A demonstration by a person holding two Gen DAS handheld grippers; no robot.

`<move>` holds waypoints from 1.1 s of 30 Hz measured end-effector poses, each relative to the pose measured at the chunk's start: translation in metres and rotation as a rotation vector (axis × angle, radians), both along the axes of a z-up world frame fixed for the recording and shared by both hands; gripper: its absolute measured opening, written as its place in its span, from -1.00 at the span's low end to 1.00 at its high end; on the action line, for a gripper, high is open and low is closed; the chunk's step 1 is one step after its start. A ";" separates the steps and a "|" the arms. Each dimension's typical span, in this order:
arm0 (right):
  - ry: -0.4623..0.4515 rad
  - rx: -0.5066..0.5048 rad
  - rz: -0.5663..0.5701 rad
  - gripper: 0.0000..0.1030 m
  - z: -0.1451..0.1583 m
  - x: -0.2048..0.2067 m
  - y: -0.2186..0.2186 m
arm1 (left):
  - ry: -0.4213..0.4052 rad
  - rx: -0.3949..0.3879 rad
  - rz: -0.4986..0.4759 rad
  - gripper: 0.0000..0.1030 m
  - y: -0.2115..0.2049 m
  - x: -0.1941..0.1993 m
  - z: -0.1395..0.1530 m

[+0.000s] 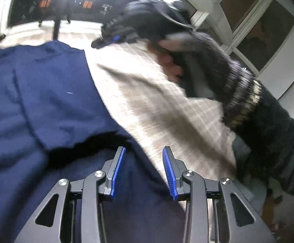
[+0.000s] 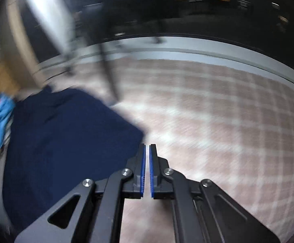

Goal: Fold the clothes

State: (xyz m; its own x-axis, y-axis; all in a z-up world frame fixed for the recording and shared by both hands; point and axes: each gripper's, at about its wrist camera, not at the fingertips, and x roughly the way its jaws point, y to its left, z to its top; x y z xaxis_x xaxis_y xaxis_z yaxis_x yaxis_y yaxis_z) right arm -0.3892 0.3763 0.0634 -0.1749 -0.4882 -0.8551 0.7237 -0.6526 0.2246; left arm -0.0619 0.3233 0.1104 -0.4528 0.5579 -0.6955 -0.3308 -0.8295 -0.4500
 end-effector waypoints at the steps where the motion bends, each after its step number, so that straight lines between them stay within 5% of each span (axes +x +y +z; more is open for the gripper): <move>1: -0.015 -0.001 0.035 -0.74 -0.001 0.012 -0.002 | -0.018 0.003 -0.002 -0.33 -0.007 0.002 0.000; 6: -0.086 0.006 0.200 -0.74 -0.014 0.068 -0.017 | -0.054 0.001 0.010 -0.33 -0.036 0.032 0.010; 9: -0.033 0.095 0.216 -0.82 -0.032 0.084 -0.009 | -0.072 -0.004 0.025 -0.33 -0.055 0.052 0.017; 14: -0.016 0.054 -0.009 -0.81 -0.003 0.073 0.045 | -0.107 -0.050 0.118 -0.33 -0.117 0.086 0.031; 19: -0.028 -0.080 -0.102 -0.76 0.042 0.122 0.113 | -0.137 -0.018 0.176 -0.33 -0.163 0.131 0.032; 24: -0.069 -0.150 -0.142 -0.76 0.057 0.219 0.161 | -0.126 -0.021 0.098 -0.33 -0.162 0.181 0.028; 33: -0.178 -0.112 -0.280 -0.71 0.019 0.427 0.229 | -0.091 -0.019 -0.047 -0.33 -0.134 0.282 0.039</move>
State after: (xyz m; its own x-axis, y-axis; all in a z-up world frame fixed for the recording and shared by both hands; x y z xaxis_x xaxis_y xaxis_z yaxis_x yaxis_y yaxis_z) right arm 0.0382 0.6057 0.0824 -0.1682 -0.5351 -0.8279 0.4627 -0.7845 0.4130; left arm 0.2205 0.1889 0.1493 -0.3611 0.5635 -0.7430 -0.3278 -0.8226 -0.4646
